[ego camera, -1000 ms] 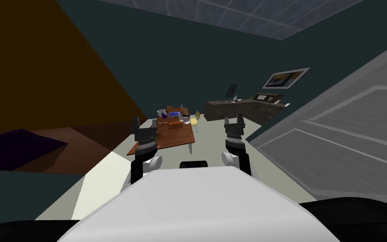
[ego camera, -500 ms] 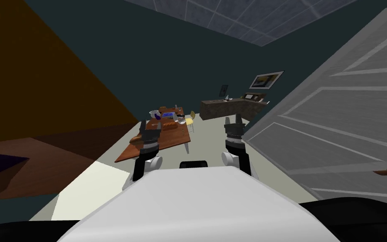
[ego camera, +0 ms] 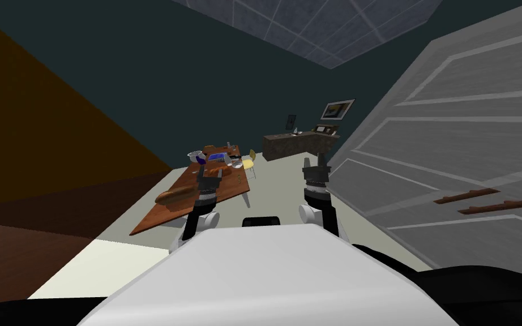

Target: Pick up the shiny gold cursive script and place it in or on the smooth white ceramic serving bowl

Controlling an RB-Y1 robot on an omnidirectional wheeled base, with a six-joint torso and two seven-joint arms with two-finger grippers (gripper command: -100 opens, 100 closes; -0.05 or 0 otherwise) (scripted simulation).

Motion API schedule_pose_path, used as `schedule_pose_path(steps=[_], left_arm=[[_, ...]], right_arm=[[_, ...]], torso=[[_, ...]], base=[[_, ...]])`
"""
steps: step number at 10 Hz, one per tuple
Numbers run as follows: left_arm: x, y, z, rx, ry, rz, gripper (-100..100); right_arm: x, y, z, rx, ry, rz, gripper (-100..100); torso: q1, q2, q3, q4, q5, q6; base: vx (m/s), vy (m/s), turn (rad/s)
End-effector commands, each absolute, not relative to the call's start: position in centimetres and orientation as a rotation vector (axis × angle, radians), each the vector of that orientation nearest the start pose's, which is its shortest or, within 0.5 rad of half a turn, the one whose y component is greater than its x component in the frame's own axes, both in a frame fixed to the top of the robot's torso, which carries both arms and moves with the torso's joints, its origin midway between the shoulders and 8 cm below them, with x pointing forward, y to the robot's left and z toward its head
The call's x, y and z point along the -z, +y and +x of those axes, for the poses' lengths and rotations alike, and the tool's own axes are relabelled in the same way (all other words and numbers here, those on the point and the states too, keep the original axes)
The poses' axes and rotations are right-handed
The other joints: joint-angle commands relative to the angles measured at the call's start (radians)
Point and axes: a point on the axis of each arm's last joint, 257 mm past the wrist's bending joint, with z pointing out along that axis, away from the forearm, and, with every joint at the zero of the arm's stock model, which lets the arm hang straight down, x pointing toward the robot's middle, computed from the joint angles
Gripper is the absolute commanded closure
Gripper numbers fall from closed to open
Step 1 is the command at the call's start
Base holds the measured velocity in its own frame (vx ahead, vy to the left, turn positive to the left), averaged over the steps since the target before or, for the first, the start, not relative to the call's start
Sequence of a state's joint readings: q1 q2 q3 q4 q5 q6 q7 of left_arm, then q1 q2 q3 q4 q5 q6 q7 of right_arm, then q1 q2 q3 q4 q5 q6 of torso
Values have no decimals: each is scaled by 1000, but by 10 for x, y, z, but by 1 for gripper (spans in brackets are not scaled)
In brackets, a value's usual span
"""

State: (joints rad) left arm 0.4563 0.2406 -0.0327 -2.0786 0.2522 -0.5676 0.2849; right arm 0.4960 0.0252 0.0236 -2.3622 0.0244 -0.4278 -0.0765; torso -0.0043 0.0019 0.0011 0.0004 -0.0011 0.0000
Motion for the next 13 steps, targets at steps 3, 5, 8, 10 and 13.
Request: schedule_pose_path(steps=[3,5,8,10,13], left_arm=[[80,302,388,1777,649,-1027,-100],[109,312,396,1825,640,-1137,-100],[135,321,401,1840,631,-1227,-100],[155,329,404,1855,613,-1299,-100],[194,347,407,1873,561,-1447,-100]], right_arm=[[-49,-270,340,-1385,573,681,0],[-49,-270,340,-1384,574,681,0],[-49,-270,340,-1384,574,681,0],[-49,-270,340,-1384,574,681,0],[-49,-270,340,-1384,574,681,0]], torso=[[-2,-1,-1,0,0,0],[1,-1,-1,0,0,0],[2,-2,-1,0,0,0],[2,-2,-1,0,0,0],[1,-4,-2,-1,0,0]], base=[[-4,-83,-215],[8,-61,-204],[19,-43,-105],[24,-45,-115],[42,-50,-137]])
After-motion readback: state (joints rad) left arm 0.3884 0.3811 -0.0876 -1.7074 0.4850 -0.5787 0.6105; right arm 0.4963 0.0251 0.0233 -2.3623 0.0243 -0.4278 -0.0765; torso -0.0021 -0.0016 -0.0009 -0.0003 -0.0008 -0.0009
